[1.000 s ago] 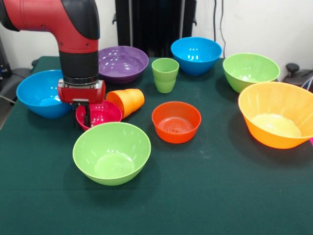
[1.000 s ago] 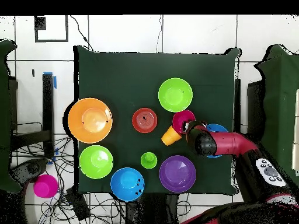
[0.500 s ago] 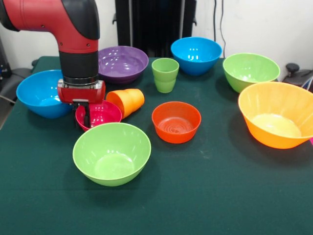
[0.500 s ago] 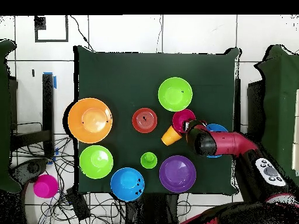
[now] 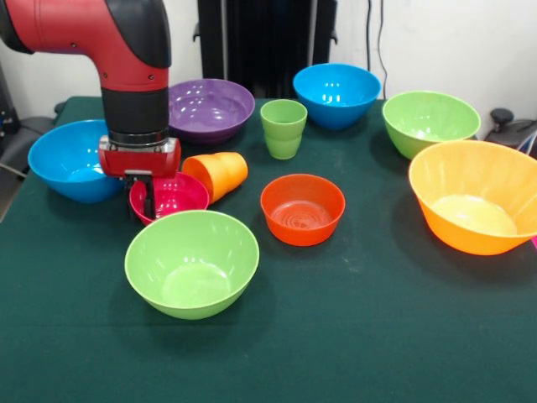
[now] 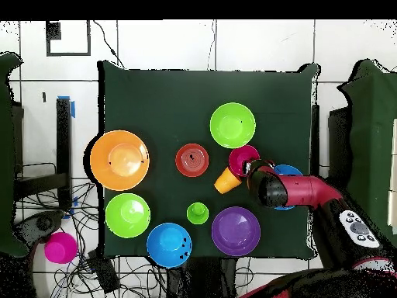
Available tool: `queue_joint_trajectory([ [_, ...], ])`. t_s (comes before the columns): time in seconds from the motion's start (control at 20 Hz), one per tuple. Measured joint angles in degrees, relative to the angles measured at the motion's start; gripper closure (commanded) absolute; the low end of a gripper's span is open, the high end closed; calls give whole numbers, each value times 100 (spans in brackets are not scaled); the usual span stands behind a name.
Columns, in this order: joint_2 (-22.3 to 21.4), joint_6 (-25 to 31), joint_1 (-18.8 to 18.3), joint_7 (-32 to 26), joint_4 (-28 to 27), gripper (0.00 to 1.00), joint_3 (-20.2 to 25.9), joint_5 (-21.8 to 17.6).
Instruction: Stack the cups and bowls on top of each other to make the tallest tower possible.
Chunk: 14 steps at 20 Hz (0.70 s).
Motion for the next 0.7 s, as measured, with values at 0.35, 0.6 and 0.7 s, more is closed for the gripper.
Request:
queue_joint_trajectory([
  [0.35, 41, -1, -14, 0, -23, 0, -5, -5],
  [0.6, 124, -4, -99, 0, -57, 0, 25, 26],
  [0.7, 126, -4, -109, 0, -57, 0, 26, 49],
])
